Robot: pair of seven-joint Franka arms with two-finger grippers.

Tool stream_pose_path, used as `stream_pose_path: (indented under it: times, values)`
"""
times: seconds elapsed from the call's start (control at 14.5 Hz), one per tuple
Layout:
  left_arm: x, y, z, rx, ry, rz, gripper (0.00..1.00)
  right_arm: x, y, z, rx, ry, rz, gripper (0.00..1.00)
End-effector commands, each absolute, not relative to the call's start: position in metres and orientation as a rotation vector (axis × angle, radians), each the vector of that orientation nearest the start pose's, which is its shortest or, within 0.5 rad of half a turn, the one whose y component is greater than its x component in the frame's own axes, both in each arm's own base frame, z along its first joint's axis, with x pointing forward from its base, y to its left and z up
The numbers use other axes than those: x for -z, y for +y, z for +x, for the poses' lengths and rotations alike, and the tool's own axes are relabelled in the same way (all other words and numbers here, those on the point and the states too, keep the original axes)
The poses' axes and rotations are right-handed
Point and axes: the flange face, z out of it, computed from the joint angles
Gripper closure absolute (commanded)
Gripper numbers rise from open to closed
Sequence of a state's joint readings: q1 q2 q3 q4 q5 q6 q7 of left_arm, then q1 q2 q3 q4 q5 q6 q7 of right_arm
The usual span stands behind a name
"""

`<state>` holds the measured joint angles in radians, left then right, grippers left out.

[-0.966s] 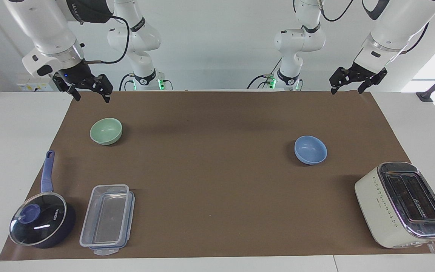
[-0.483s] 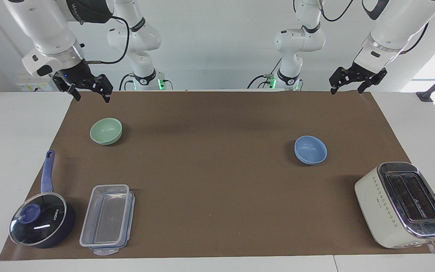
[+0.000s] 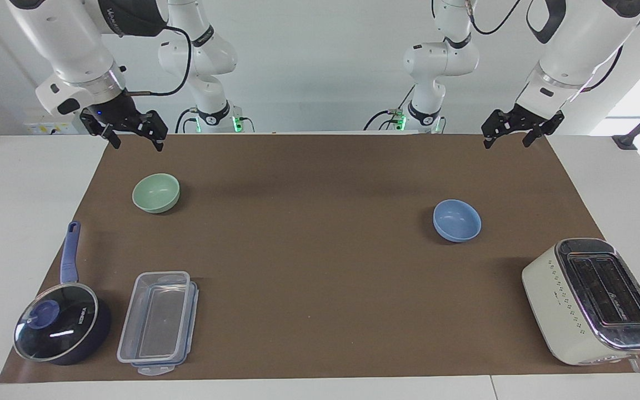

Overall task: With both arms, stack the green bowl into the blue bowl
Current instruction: 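Reach the left gripper to the rim of the blue bowl, then grasp the blue bowl with the left gripper while the right gripper grasps the green bowl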

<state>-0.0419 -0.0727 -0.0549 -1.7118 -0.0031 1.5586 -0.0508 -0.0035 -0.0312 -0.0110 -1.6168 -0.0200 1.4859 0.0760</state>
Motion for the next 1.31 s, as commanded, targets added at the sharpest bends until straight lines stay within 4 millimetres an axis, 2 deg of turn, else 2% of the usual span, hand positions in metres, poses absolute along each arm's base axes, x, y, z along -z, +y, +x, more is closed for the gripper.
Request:
stream_pose_path:
  times: [0.0,0.14,0.21,0.34,0.48,0.55,0.69,0.83,0.97,1.1,1.24]
  values:
    - [-0.552,-0.043,0.509,-0.084,0.053,-3.132,0.0,-0.598,-0.02,0.518,-0.195,0.156,-3.134,0.0]
    - [-0.506,-0.032,0.509,-0.058,0.05,-3.135,0.0,-0.575,-0.03,0.514,-0.109,0.182,-3.134,0.0]
    - [-0.481,-0.021,0.509,-0.06,0.06,-3.136,0.0,-0.561,-0.047,0.504,-0.108,0.211,-3.13,0.0]
    - [-0.429,-0.018,0.515,-0.06,0.175,-3.136,0.0,-0.532,-0.065,0.483,-0.065,0.189,-3.13,0.0]
    - [-0.394,-0.008,0.53,-0.041,0.166,-3.14,0.0,-0.501,-0.084,0.47,-0.012,0.167,-3.133,0.0]
    - [-0.381,-0.011,0.534,-0.038,0.173,-3.141,0.0,-0.484,-0.097,0.466,-0.021,0.155,-3.133,0.0]
    - [-0.365,-0.013,0.538,-0.031,0.178,-3.142,0.01,-0.455,-0.131,0.451,-0.071,0.161,-3.123,0.0]
    - [-0.35,-0.014,0.543,-0.024,0.182,-3.143,0.05,-0.421,-0.157,0.445,-0.047,0.161,-3.125,0.0]
    - [-0.341,-0.014,0.545,-0.026,0.182,-3.144,0.14,-0.403,-0.163,0.444,-0.072,0.173,-3.12,0.0]
    - [-0.339,-0.014,0.546,-0.026,0.18,-3.145,0.33,-0.381,-0.164,0.445,-0.073,0.175,-3.12,0.0]
    - [-0.334,-0.016,0.546,-0.031,0.185,-3.145,0.56,-0.347,-0.168,0.444,-0.096,0.19,-3.115,0.0]
